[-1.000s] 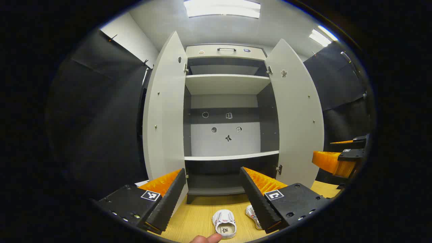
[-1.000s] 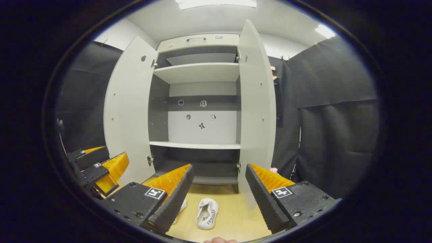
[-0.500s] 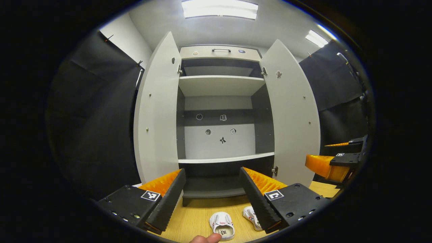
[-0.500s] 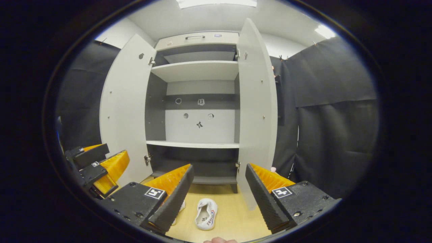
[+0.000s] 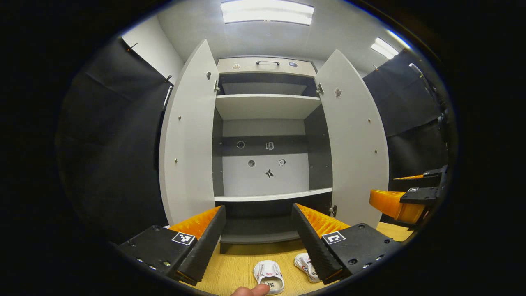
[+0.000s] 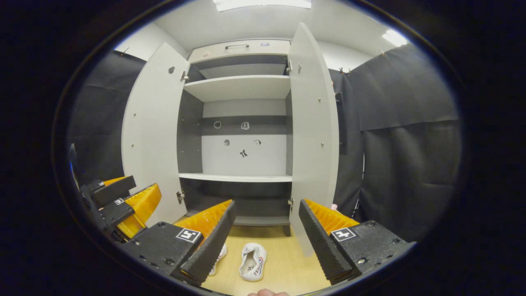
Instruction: Grab one shoe with the right hand and put it into the shoe cabinet, grab the other shoe with the left hand and put it into the shoe cabinet; then close the right door with the right hand and the left door with the left hand.
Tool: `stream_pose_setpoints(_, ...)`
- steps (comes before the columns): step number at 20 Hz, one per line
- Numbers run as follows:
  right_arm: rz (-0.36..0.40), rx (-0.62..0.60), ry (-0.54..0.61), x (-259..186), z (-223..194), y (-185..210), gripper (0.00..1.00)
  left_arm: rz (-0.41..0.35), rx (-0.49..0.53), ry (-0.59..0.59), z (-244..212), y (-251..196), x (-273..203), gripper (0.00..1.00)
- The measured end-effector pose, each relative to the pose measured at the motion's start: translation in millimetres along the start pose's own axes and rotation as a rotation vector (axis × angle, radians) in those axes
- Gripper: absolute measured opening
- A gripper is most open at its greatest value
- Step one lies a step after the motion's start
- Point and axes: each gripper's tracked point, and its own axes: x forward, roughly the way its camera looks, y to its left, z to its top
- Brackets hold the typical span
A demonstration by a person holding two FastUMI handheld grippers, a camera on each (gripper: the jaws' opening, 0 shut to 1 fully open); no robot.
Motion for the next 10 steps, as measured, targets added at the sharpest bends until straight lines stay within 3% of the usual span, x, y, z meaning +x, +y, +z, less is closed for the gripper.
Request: stream_pose_setpoints(10, 0.002, 0.011, 0.021, -1.0, -10.3, 3.3, 1.0, 0.009, -0.001, -0.011, 5.6, 1.7, -2.2, 0.96)
